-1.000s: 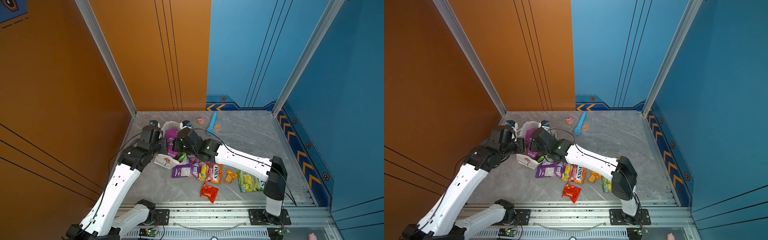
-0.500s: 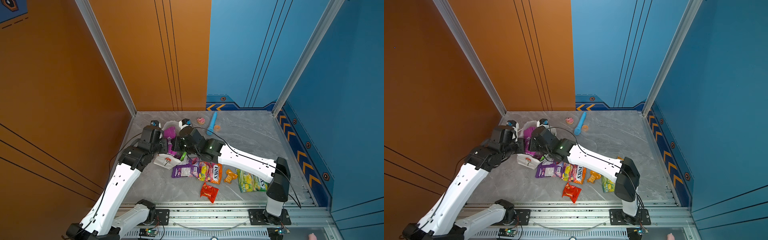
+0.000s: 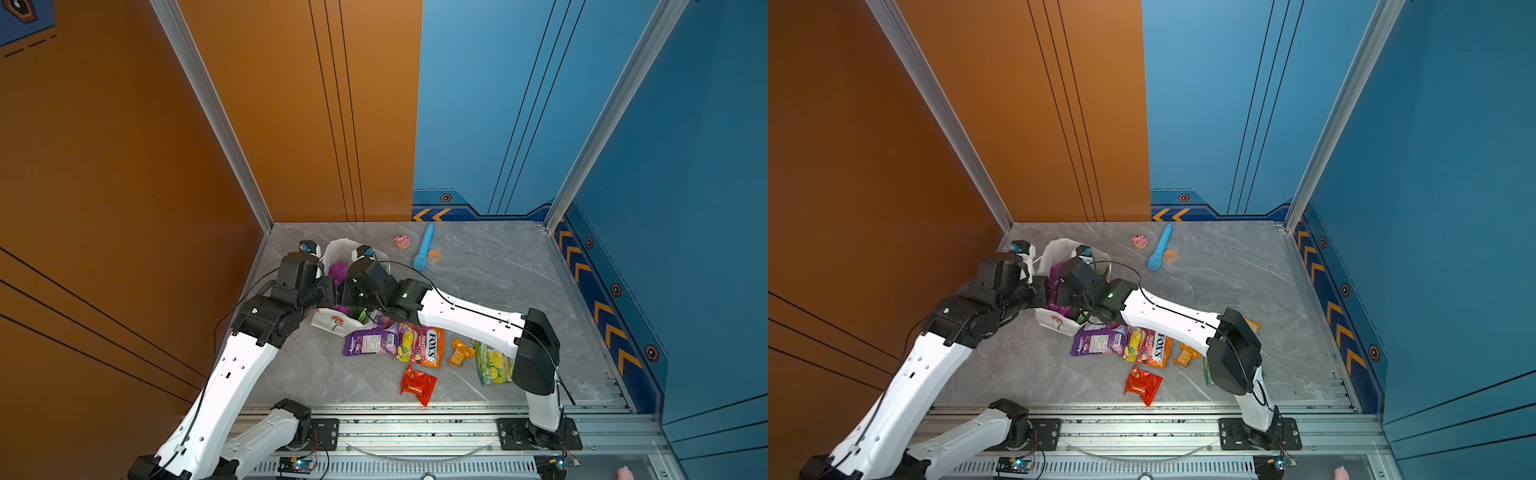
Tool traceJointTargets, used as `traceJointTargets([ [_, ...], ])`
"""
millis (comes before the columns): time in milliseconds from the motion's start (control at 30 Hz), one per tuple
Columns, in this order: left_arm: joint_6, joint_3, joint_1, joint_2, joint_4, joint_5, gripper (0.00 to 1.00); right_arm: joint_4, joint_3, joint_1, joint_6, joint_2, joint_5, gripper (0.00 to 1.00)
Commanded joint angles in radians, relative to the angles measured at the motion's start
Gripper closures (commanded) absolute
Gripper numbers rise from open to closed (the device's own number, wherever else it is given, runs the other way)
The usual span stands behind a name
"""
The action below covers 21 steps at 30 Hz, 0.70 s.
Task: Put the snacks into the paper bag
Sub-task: 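Lower the grape pack into the paper bag beside the chip bag, then open the right gripper and lift it out of the paper bag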
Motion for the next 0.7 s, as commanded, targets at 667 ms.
traceJointTargets([
  [667, 0.003, -0.015, -0.008, 0.000, 0.045, 0.008, 1.00, 0.055, -0.037, -0.016, -0.049, -0.095, 0.005, 0.75],
])
